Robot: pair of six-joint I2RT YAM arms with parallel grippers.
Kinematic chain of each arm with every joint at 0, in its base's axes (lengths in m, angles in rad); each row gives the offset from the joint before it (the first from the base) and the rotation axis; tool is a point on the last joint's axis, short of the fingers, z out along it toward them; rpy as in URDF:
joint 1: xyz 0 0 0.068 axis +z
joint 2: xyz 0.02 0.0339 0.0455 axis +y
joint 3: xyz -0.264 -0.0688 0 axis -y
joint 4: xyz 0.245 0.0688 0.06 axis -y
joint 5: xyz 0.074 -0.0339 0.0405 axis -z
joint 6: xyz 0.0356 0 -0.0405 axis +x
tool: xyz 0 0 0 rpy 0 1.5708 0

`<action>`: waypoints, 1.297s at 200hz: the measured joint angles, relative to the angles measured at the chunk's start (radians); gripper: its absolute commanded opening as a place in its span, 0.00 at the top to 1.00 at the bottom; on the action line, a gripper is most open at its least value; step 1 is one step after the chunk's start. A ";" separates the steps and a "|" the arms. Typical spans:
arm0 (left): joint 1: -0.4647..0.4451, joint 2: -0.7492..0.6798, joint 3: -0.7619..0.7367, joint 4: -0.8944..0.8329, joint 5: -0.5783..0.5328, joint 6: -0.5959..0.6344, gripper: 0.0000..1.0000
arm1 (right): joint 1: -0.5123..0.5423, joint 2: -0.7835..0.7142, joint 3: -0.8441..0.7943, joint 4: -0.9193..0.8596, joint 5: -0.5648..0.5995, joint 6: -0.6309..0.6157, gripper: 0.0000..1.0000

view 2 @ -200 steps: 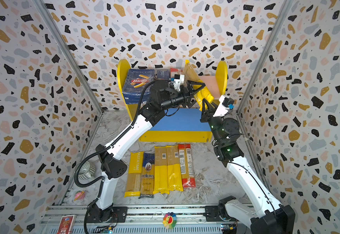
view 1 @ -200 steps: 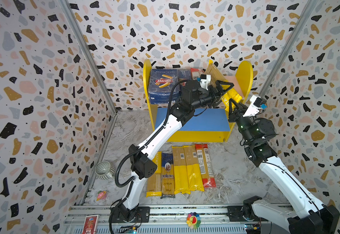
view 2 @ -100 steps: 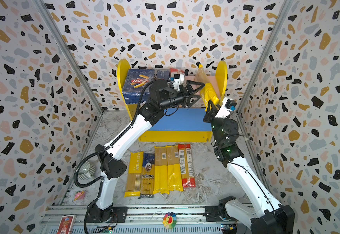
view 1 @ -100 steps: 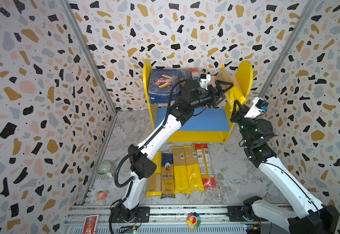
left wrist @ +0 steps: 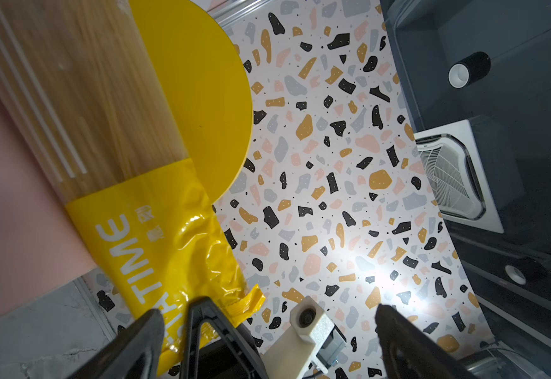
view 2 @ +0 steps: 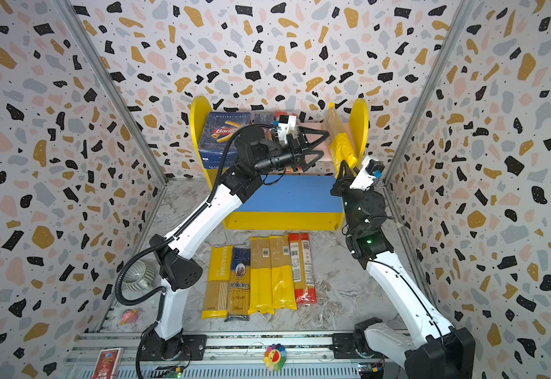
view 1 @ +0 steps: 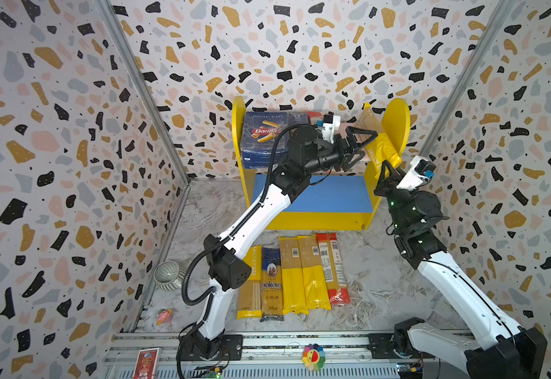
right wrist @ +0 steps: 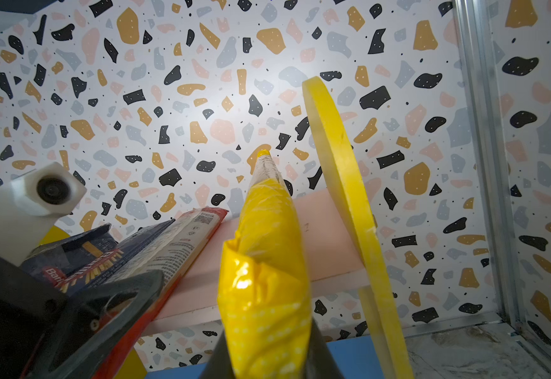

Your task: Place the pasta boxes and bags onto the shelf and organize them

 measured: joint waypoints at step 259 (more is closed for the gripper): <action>-0.038 -0.942 -1.005 -0.355 -0.373 0.484 0.00 | 0.068 -0.304 -0.045 -0.370 -0.039 0.066 0.24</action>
